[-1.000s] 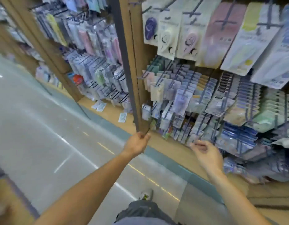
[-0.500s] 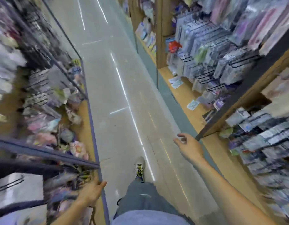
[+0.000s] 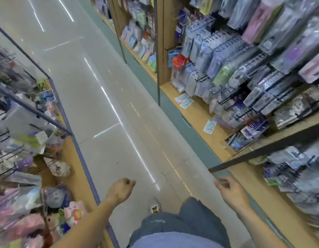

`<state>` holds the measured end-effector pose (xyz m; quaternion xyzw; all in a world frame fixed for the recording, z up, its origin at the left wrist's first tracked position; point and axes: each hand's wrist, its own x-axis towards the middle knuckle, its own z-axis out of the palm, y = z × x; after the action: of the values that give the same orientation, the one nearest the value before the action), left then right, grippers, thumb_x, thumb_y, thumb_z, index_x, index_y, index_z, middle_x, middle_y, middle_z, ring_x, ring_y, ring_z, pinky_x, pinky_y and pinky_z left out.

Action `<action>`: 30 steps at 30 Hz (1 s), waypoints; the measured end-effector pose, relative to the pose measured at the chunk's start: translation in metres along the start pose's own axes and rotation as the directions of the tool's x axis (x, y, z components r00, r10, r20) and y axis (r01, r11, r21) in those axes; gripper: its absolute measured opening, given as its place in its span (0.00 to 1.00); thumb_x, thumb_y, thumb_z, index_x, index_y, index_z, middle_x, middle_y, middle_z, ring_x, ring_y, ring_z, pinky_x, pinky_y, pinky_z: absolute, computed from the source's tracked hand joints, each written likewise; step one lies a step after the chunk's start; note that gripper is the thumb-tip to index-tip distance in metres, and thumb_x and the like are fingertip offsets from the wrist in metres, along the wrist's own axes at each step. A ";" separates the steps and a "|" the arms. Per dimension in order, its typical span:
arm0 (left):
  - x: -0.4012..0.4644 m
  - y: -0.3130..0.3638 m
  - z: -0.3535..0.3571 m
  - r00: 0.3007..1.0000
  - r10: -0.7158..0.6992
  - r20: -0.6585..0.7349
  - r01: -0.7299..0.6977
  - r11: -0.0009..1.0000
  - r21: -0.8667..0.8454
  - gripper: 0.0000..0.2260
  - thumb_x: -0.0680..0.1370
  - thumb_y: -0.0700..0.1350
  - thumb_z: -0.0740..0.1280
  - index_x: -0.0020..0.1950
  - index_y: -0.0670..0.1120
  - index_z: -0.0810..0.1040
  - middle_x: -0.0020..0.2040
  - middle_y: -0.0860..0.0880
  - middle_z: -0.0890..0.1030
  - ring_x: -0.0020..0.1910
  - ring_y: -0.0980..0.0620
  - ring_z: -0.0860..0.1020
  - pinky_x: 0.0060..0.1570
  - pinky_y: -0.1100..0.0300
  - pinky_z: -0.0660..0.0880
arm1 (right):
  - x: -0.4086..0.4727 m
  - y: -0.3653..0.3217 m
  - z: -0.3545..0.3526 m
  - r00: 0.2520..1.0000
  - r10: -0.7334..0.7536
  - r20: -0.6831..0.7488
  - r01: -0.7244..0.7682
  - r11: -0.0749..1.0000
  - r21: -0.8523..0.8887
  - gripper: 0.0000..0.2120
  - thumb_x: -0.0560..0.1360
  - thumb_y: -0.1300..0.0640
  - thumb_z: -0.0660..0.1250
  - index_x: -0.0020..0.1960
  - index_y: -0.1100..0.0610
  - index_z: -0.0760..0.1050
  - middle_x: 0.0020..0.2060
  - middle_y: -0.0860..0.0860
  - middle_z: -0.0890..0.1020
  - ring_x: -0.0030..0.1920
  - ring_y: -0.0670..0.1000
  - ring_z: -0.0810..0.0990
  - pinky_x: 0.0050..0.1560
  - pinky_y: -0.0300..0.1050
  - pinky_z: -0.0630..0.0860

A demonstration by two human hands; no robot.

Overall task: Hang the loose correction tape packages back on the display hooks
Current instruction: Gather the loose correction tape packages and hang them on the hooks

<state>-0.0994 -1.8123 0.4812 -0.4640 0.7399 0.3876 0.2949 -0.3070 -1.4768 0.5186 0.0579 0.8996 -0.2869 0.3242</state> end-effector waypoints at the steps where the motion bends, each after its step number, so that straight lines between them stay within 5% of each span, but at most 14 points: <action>1: 0.011 0.032 -0.021 0.998 0.066 -0.001 -0.066 0.998 0.015 0.16 0.85 0.59 0.60 0.47 0.50 0.77 0.51 0.45 0.84 0.55 0.41 0.82 0.52 0.54 0.74 | 0.005 -0.001 0.001 0.999 0.050 -0.020 -0.049 0.999 0.023 0.14 0.78 0.44 0.70 0.59 0.51 0.79 0.54 0.54 0.83 0.54 0.55 0.81 0.58 0.54 0.77; 6: 0.061 0.161 -0.094 0.951 0.307 0.033 -0.309 0.946 0.100 0.13 0.85 0.58 0.62 0.52 0.51 0.78 0.52 0.46 0.83 0.53 0.44 0.81 0.52 0.56 0.74 | 0.045 -0.014 0.004 0.970 0.231 -0.072 -0.220 0.966 0.136 0.12 0.79 0.46 0.71 0.56 0.52 0.78 0.52 0.54 0.83 0.53 0.55 0.80 0.59 0.53 0.76; 11: 0.134 0.207 -0.137 0.956 0.294 0.012 -0.285 0.915 0.286 0.18 0.85 0.61 0.60 0.63 0.52 0.81 0.58 0.48 0.83 0.58 0.46 0.79 0.56 0.56 0.73 | 0.140 -0.058 0.024 0.948 0.315 -0.039 -0.301 0.932 0.203 0.09 0.78 0.48 0.71 0.54 0.51 0.76 0.55 0.58 0.83 0.52 0.57 0.80 0.62 0.57 0.76; 17: 0.234 0.244 -0.197 0.976 0.210 -0.048 -0.178 0.913 0.367 0.24 0.84 0.66 0.55 0.72 0.56 0.76 0.72 0.46 0.77 0.69 0.41 0.75 0.68 0.48 0.71 | 0.262 -0.184 0.046 0.987 0.160 0.021 -0.161 0.974 0.159 0.17 0.81 0.48 0.68 0.66 0.54 0.76 0.62 0.56 0.81 0.63 0.57 0.79 0.52 0.43 0.66; 22: 0.325 0.317 -0.205 0.954 0.298 -0.035 -0.262 0.886 0.383 0.24 0.84 0.65 0.56 0.76 0.56 0.72 0.75 0.43 0.73 0.72 0.40 0.72 0.71 0.47 0.69 | 0.348 -0.271 0.058 0.998 -0.013 -0.063 0.023 0.988 0.152 0.19 0.80 0.45 0.67 0.69 0.50 0.73 0.63 0.54 0.79 0.64 0.55 0.77 0.59 0.46 0.71; 30: 0.509 0.414 -0.103 0.792 0.610 0.026 -0.548 0.691 0.472 0.24 0.85 0.62 0.58 0.79 0.55 0.69 0.80 0.46 0.67 0.77 0.41 0.65 0.73 0.47 0.66 | 0.504 -0.263 0.132 0.981 -0.018 -0.196 0.031 0.998 0.062 0.26 0.80 0.41 0.66 0.76 0.46 0.67 0.65 0.55 0.76 0.66 0.60 0.74 0.60 0.50 0.72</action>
<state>-0.6874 -2.0219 0.2541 -0.1486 0.9354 0.2444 0.2079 -0.7056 -1.8094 0.2511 0.0849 0.9179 -0.3127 0.2289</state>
